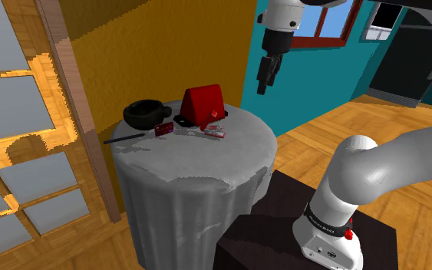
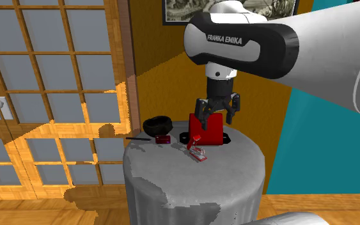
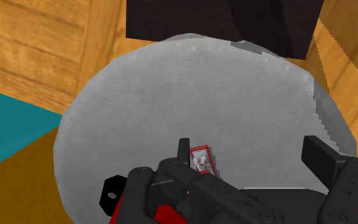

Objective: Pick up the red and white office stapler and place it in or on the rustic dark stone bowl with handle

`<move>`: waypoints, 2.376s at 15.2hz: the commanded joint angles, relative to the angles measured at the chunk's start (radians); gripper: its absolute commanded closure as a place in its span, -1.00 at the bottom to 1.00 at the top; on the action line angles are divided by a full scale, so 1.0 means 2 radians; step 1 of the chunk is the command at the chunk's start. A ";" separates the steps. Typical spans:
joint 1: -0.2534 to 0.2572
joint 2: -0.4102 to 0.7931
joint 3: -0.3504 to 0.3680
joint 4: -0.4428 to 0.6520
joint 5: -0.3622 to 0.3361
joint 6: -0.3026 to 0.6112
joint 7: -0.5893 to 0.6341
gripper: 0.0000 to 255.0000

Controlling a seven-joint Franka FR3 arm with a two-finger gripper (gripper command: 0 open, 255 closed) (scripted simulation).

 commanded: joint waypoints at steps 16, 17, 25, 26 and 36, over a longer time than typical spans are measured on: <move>0.020 0.200 -0.049 -0.046 0.005 0.245 -0.102 -1.00; 0.022 0.217 -0.051 -0.043 0.007 0.259 -0.110 -1.00; 0.026 0.269 -0.056 -0.061 0.015 0.329 -0.126 -1.00; 0.026 0.273 -0.056 -0.065 0.015 0.336 -0.126 -1.00; 0.027 0.275 -0.056 -0.067 0.015 0.340 -0.126 1.00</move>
